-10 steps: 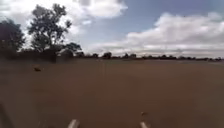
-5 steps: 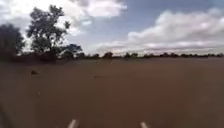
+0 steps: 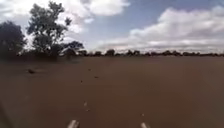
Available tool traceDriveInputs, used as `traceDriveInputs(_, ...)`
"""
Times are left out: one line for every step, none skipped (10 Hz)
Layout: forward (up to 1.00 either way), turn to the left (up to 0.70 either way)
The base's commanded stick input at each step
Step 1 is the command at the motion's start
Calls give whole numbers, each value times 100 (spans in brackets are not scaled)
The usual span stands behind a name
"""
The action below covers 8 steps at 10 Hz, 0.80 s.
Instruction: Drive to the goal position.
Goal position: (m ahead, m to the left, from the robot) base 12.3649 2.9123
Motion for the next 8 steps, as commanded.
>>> traceDriveInputs(70, 0)
traceDriveInputs(70, 0)
traceDriveInputs(70, 0)
traceDriveInputs(70, 0)
traceDriveInputs(70, 0)
traceDriveInputs(70, 0)
traceDriveInputs(70, 0)
traceDriveInputs(70, 0)
